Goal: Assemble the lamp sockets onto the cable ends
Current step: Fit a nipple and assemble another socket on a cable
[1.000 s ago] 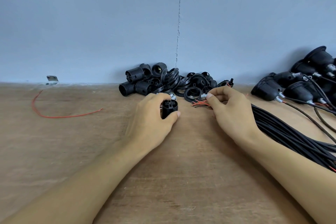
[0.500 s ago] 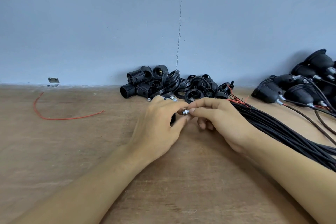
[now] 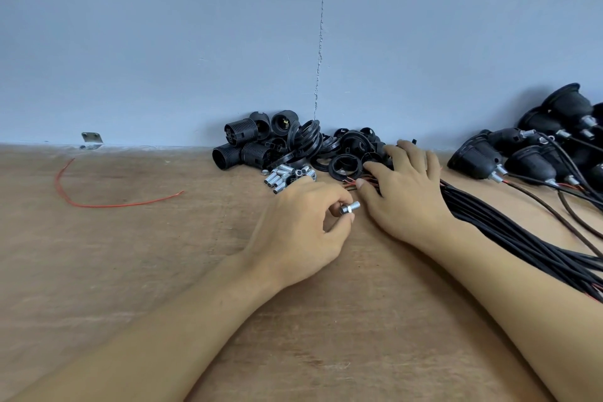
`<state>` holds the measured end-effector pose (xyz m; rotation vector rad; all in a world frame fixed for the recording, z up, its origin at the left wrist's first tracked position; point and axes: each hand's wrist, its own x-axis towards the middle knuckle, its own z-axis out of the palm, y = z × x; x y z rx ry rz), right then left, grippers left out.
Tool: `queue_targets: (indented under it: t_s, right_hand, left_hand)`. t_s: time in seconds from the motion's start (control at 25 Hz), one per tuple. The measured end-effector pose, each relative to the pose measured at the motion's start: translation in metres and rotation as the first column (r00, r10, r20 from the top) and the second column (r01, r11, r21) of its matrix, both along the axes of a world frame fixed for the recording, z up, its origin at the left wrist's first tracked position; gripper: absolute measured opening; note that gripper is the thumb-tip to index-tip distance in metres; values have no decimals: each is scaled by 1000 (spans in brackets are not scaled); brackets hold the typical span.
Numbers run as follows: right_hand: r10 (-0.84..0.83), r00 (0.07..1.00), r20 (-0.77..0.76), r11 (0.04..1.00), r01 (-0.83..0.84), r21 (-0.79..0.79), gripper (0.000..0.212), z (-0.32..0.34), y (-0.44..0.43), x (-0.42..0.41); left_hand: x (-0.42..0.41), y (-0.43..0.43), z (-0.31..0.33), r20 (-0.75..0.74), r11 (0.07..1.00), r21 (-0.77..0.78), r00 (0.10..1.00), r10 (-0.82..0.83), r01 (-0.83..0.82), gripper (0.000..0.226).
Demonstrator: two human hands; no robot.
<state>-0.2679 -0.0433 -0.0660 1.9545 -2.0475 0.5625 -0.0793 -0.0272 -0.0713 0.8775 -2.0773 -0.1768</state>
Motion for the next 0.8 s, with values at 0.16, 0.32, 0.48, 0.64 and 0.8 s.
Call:
queue_targets:
  t_s: [0.16,0.32,0.48,0.64,0.8]
  right_hand:
    - [-36,999,13,992,34,121,52,-3,-8,-6]
    - [-25,999,29,998,23,55,47,-1,-7,-5]
    - [55,993,101,994,-45,-101,44,6,-1,1]
    - [248,897,366,932,-118,-342,38,12,7,8]
    - [320,656,683,937,-114,-330,24,14,14,15]
  left_hand:
    - [-1,0,1,32,1000,16,999,-3,2,7]
    - [-1,1,2,43,1000,20,999,-3,2,6]
    - [1,-1,2,-6,1000,6,1000,21,-21,7]
    - [3,-4,2,-177,995,83,981,73,-59,19]
    - [4,-7,2,-326,989,145,943,61,-15,35]
